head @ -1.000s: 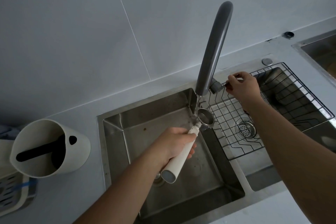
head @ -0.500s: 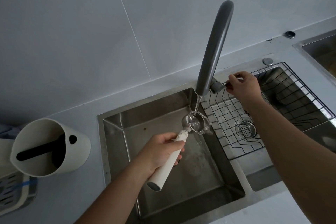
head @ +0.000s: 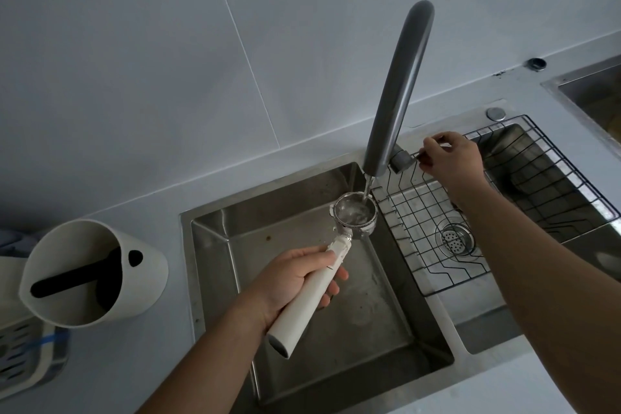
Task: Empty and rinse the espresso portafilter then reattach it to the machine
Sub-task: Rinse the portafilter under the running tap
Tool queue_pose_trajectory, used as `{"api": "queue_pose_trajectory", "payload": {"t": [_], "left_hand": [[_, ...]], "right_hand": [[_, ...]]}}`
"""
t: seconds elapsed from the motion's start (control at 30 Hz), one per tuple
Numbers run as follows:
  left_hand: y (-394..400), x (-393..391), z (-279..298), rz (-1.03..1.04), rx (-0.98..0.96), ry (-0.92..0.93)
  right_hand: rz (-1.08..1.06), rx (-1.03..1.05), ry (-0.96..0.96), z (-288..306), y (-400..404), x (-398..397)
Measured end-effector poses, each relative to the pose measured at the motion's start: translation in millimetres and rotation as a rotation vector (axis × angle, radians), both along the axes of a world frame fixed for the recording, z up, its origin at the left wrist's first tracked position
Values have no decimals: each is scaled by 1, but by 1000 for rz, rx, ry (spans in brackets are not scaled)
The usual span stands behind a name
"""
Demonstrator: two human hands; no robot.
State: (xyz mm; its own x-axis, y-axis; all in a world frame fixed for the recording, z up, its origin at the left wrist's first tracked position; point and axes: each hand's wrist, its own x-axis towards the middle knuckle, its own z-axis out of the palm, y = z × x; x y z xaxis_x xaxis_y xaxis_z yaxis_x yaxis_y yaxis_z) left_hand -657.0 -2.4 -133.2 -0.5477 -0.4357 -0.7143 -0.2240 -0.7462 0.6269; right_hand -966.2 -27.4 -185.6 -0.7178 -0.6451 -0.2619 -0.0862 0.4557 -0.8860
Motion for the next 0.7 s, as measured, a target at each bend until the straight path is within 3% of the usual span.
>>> {"api": "queue_pose_trajectory", "payload": {"t": [0.4, 0.7], "left_hand": [[-1, -3, 0, 107, -236, -107], [-2, 0, -5, 129, -262, -129]], "right_hand": [[-11, -23, 5, 1, 0, 1], [-21, -31, -22, -1, -1, 1]]}}
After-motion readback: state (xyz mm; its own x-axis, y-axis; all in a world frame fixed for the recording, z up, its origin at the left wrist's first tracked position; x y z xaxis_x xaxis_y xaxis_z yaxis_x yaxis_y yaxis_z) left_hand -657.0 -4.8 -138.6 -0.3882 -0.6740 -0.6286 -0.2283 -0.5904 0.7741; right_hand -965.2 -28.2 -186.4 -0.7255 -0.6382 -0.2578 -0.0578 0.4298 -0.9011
